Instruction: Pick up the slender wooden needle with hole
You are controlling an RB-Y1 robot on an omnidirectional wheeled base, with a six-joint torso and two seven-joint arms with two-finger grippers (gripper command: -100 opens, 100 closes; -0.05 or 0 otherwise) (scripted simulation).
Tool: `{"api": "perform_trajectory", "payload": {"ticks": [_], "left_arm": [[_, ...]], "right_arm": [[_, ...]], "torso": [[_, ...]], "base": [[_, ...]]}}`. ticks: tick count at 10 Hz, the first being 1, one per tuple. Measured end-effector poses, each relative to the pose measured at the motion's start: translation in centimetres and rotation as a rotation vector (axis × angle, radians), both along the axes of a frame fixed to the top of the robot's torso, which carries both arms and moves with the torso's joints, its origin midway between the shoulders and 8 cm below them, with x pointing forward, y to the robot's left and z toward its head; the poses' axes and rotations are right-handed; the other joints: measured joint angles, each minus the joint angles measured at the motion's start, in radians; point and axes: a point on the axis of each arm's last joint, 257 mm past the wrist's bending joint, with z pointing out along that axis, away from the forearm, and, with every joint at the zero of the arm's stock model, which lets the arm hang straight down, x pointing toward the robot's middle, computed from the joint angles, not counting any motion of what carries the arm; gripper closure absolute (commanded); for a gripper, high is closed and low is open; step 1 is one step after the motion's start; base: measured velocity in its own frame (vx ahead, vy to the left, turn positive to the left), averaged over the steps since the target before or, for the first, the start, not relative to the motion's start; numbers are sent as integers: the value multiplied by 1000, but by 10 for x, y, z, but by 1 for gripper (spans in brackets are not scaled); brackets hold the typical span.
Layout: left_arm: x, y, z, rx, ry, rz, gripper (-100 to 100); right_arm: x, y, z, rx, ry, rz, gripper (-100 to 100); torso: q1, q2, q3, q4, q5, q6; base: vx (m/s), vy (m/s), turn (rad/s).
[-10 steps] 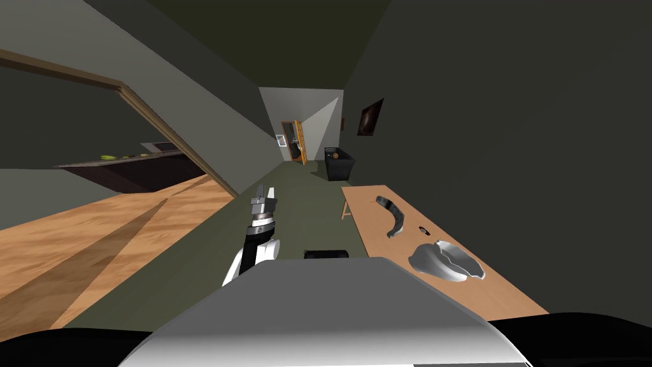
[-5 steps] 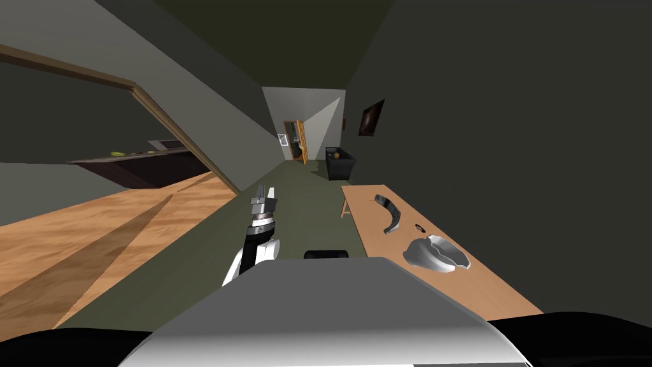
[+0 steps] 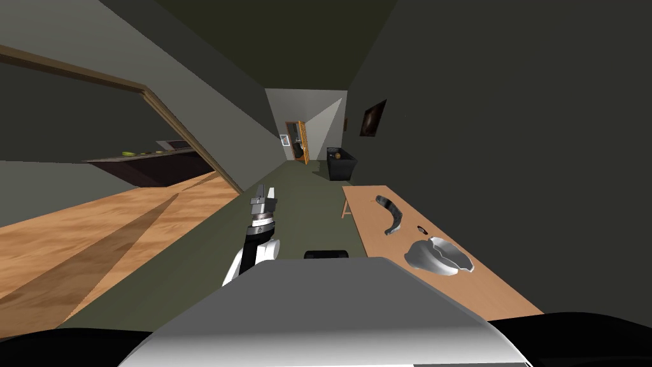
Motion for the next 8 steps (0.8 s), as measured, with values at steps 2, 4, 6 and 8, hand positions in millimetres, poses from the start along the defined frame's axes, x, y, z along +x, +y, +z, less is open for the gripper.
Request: {"api": "perform_trajectory", "payload": {"ticks": [2,4,6,8], "left_arm": [[0,0,0,0,0,0,0],[0,0,0,0,0,0,0],[0,0,0,0,0,0,0],[0,0,0,0,0,0,0]], "right_arm": [[0,0,0,0,0,0,100],[0,0,0,0,0,0,-100],[13,-20,8,-47,-42,-59,-100],[28,-38,16,-90,-85,-126,-100]], "torso": [[0,0,0,0,0,0],[0,0,0,0,0,0],[6,1,1,0,1,0],[6,1,1,0,1,0]], "base": [[0,0,0],[-7,30,-2],[-19,102,-12],[-17,74,-8]]}}
